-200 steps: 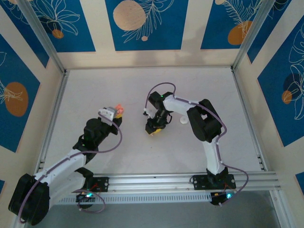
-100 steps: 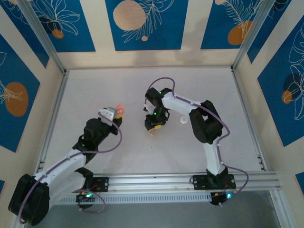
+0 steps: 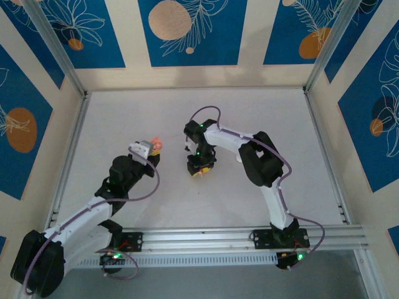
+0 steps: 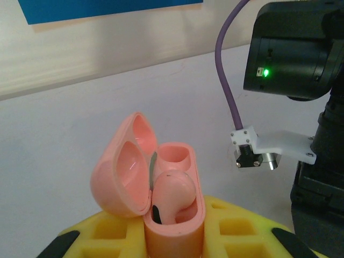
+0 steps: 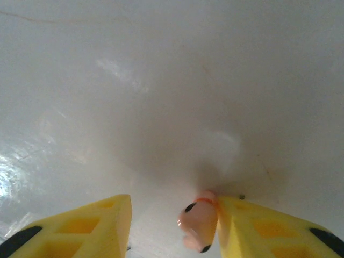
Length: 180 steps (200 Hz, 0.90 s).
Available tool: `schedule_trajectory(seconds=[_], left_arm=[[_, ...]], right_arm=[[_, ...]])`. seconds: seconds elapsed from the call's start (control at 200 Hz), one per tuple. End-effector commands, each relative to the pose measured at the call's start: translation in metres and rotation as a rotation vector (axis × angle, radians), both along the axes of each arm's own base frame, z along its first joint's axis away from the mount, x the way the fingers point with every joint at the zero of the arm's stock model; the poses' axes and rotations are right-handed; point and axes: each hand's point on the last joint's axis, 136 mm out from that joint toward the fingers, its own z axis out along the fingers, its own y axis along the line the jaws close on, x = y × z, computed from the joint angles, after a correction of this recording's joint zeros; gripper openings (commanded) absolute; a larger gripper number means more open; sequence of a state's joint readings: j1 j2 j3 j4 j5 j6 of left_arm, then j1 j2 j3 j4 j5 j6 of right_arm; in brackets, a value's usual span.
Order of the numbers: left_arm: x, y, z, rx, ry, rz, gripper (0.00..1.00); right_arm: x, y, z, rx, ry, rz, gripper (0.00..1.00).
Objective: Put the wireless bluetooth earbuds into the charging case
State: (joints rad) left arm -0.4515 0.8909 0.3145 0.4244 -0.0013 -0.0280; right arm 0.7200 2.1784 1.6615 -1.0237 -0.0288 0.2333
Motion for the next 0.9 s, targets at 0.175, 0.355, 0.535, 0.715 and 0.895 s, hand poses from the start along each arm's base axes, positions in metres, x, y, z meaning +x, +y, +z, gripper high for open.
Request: schedule_trajectory(seconds=[0.175, 0.355, 0.535, 0.715, 0.895], left_arm=[[0.0, 0.003, 0.001, -0.009, -0.002, 0.004, 0.21], [0.0, 0.003, 0.001, -0.007, -0.002, 0.003, 0.21], [0.0, 0.003, 0.001, -0.008, -0.001, 0.001, 0.22], [0.0, 0.002, 0.001, -0.01, -0.002, 0.0, 0.22], [0.0, 0.002, 0.001, -0.012, -0.001, -0.004, 0.22]], right_arm=[[-0.007, -0.004, -0.01, -0.064, 0.017, 0.003, 0.36], [-0.012, -0.01, -0.009, -0.092, 0.022, 0.0, 0.37], [-0.022, -0.01, -0.008, -0.099, 0.03, 0.024, 0.41], [-0.029, -0.017, -0.012, -0.143, 0.034, 0.044, 0.4], [-0.027, -0.02, -0.01, -0.163, 0.015, 0.044, 0.31]])
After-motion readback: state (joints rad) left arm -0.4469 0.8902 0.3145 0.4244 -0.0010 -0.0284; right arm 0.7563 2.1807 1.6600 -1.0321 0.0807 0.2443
